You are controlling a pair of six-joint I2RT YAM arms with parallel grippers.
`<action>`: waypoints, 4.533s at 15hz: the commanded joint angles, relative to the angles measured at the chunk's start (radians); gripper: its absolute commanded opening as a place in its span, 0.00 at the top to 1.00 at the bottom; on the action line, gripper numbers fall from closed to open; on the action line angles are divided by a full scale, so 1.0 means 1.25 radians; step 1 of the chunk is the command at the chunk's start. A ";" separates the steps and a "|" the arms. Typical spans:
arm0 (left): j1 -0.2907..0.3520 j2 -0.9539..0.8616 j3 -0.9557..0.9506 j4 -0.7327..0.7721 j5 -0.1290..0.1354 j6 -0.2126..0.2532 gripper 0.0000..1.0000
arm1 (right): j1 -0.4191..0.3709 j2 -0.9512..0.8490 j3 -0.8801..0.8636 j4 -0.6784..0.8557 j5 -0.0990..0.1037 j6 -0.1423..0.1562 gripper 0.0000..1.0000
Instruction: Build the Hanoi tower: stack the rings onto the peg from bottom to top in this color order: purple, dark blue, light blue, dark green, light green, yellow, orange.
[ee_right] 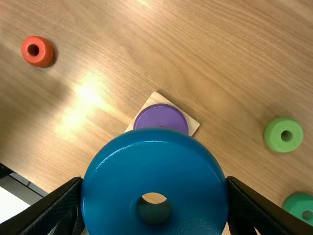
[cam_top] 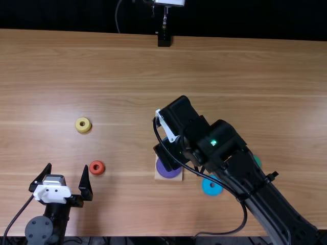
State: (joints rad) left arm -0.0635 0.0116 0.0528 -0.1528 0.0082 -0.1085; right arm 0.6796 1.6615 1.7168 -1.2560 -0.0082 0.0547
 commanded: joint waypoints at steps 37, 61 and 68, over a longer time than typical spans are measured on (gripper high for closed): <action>0.009 -0.009 -0.037 -0.016 0.010 0.003 0.00 | 0.007 -0.006 -0.035 0.019 -0.008 0.003 1.00; 0.009 -0.009 -0.037 -0.016 0.010 0.003 0.00 | 0.006 -0.006 -0.032 0.047 0.004 0.002 0.00; 0.009 -0.009 -0.037 -0.016 0.010 0.003 0.00 | -0.016 -0.016 -0.051 0.104 0.002 0.003 0.00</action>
State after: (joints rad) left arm -0.0635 0.0116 0.0528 -0.1524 0.0082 -0.1093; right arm 0.6720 1.6615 1.6547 -1.1225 -0.0113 0.0544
